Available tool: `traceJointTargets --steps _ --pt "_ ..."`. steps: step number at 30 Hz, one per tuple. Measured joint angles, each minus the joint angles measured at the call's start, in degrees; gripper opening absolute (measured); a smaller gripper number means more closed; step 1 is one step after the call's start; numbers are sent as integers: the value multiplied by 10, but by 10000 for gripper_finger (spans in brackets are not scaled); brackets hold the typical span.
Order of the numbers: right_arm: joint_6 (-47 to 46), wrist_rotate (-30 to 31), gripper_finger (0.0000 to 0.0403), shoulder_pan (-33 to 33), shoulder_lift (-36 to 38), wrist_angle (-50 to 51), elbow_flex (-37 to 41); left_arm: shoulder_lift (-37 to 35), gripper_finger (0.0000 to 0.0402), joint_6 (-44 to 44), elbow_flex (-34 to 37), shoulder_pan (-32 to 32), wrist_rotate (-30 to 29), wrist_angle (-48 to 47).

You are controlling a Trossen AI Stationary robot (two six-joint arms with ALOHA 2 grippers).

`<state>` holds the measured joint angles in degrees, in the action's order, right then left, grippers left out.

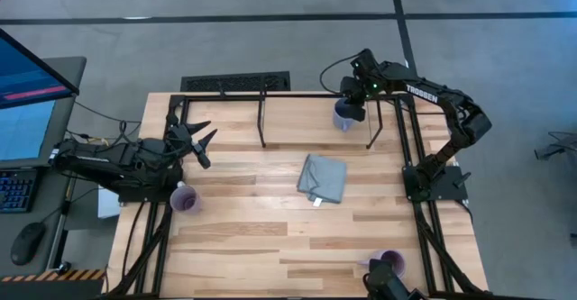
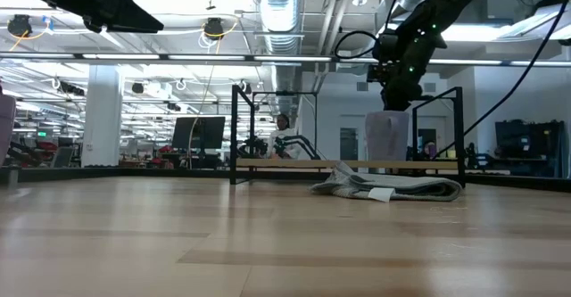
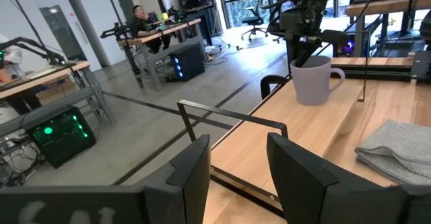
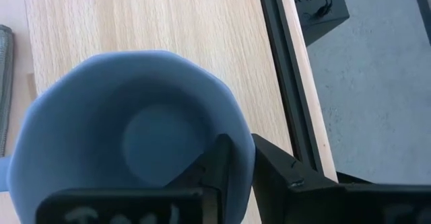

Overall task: Stack small to large cups/mugs on shelf
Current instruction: Put the blue mug on the shelf, then put the top purple mug on the shelf

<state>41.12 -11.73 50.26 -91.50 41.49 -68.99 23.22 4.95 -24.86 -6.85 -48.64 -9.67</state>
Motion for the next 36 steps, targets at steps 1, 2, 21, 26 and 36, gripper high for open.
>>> traceJointTargets --steps 1,2,21,26,36 --pt "-4 0 81 0 0 -1 0 0 139 0 0 0 0 -1" --pt "-6 0 86 0 0 -1 0 0 139 0 0 0 0 -1" --pt "-10 -2 209 0 0 0 0 0 139 0 0 0 0 -4" --pt "-12 -2 225 0 0 3 0 0 139 0 0 0 0 -4" --pt "-12 -2 240 0 0 5 0 0 139 0 0 0 0 -10"
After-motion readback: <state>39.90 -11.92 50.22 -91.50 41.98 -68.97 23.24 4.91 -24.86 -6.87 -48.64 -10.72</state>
